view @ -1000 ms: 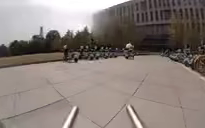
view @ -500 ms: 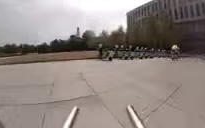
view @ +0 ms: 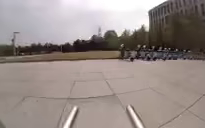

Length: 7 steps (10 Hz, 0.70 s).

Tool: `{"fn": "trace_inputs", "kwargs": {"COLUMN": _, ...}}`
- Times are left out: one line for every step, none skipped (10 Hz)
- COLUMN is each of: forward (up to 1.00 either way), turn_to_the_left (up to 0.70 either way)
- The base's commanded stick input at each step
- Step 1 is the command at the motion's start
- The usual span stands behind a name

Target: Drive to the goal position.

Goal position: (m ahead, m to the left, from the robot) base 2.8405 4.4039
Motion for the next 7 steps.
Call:
{"fn": "trace_inputs", "kwargs": {"forward": 0.00, "turn_to_the_left": 0.70}}
{"fn": "trace_inputs", "kwargs": {"forward": 0.00, "turn_to_the_left": 0.70}}
{"fn": "trace_inputs", "kwargs": {"forward": 0.00, "turn_to_the_left": 0.70}}
{"fn": "trace_inputs", "kwargs": {"forward": 0.00, "turn_to_the_left": 0.70}}
{"fn": "trace_inputs", "kwargs": {"forward": 0.00, "turn_to_the_left": 0.70}}
{"fn": "trace_inputs", "kwargs": {"forward": 0.00, "turn_to_the_left": 0.70}}
{"fn": "trace_inputs", "kwargs": {"forward": 0.00, "turn_to_the_left": 0.70}}
